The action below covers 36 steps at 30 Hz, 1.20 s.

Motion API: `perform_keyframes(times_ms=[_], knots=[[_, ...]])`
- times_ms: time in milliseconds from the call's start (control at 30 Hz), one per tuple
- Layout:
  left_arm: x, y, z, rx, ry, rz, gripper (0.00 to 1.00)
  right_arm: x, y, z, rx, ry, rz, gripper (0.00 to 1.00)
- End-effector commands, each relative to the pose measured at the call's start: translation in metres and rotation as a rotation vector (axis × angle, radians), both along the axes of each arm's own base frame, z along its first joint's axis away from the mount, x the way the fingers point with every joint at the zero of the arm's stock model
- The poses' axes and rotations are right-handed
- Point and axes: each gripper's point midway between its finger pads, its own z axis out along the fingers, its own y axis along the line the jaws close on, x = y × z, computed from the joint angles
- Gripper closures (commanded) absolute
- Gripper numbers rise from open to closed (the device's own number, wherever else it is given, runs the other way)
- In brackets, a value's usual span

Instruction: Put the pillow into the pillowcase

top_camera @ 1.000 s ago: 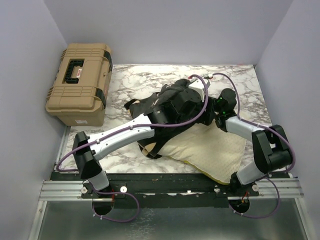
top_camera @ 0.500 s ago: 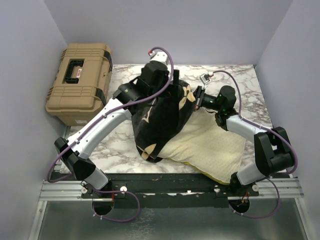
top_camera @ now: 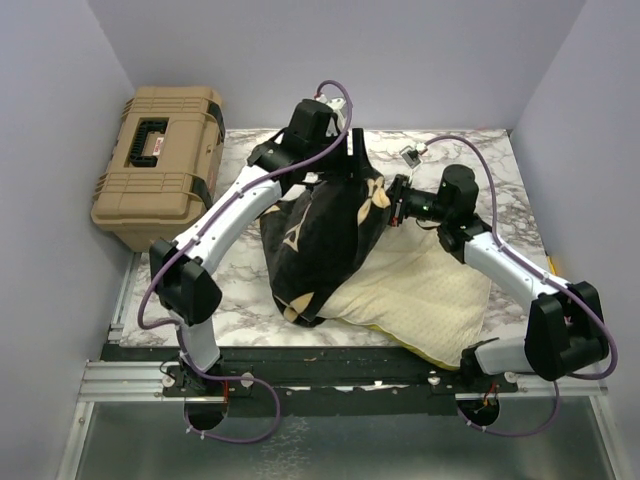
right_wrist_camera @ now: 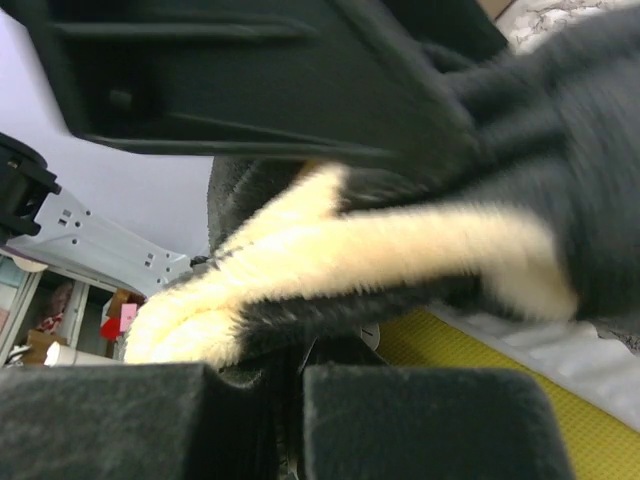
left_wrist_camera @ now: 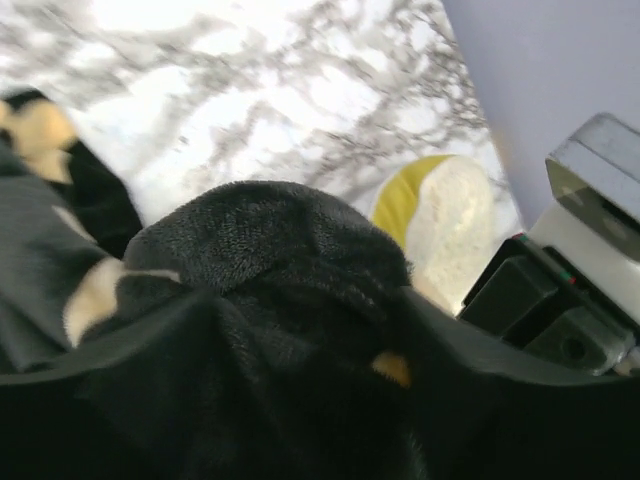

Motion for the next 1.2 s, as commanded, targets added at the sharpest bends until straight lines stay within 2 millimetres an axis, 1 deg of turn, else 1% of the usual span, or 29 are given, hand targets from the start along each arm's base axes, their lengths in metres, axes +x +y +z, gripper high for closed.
perform_keyframes(times_ms=[0,67,133,167,267,333,400,433,467,500,533,600,633,667,700,767,833,900,1033,1133,1167], knots=[[-0.007,-0.038,0.026,-0.135,0.010,-0.143,0.46,-0.009,0.002,0.016,0.009,-0.023,0.028,1.00],[-0.009,-0.052,0.041,-0.169,-0.020,-0.172,0.70,-0.007,0.002,0.019,0.043,-0.004,0.009,1.00],[-0.011,-0.066,0.062,-0.197,-0.070,-0.194,0.93,-0.003,0.003,0.016,0.069,0.037,-0.016,1.00],[-0.013,-0.073,0.070,-0.205,-0.094,-0.198,1.00,0.000,0.004,0.014,0.079,0.057,-0.027,1.00],[-0.017,-0.087,0.094,-0.221,-0.179,-0.187,1.00,0.009,0.005,0.006,0.104,0.126,-0.072,1.00],[-0.024,-0.098,0.100,-0.234,-0.216,-0.202,1.00,0.013,0.006,0.002,0.129,0.156,-0.078,1.00],[-0.032,-0.106,0.093,-0.213,-0.229,-0.228,1.00,0.016,0.006,0.002,0.163,0.175,-0.084,1.00],[-0.033,-0.107,0.084,-0.194,-0.223,-0.230,1.00,0.018,0.006,0.002,0.179,0.185,-0.089,1.00],[-0.029,-0.103,0.076,-0.170,-0.217,-0.209,1.00,0.020,0.004,0.002,0.194,0.198,-0.094,1.00],[-0.025,-0.095,0.066,-0.134,-0.216,-0.173,0.87,0.024,0.003,0.001,0.204,0.206,-0.104,1.00],[-0.019,-0.084,0.060,-0.095,-0.224,-0.126,0.68,0.027,0.001,-0.001,0.206,0.218,-0.117,1.00],[-0.004,-0.052,0.054,-0.007,-0.256,0.014,0.34,0.039,-0.004,-0.007,0.195,0.252,-0.159,1.00],[0.001,-0.035,0.054,0.033,-0.277,0.078,0.23,0.046,-0.007,-0.011,0.186,0.267,-0.184,1.00],[0.001,-0.017,0.062,0.058,-0.306,0.129,0.17,0.054,-0.009,-0.015,0.175,0.278,-0.208,1.00],[0.001,-0.002,0.063,0.086,-0.320,0.167,0.13,0.062,-0.011,-0.020,0.162,0.292,-0.230,1.00],[-0.005,0.021,0.061,0.132,-0.331,0.200,0.10,0.082,-0.014,-0.028,0.141,0.319,-0.263,1.00],[-0.015,0.040,0.051,0.180,-0.316,0.214,0.08,0.101,-0.013,-0.035,0.131,0.334,-0.283,1.00],[-0.028,0.055,0.034,0.217,-0.279,0.216,0.08,0.124,-0.011,-0.040,0.123,0.346,-0.303,1.00],[-0.058,0.079,-0.012,0.263,-0.169,0.225,0.07,0.170,-0.007,-0.050,0.110,0.355,-0.335,1.00],[-0.079,0.091,-0.044,0.269,-0.086,0.228,0.07,0.202,-0.009,-0.061,0.045,0.356,-0.363,1.00],[-0.086,0.094,-0.055,0.270,-0.057,0.230,0.07,0.208,-0.012,-0.066,0.008,0.351,-0.374,0.99]])
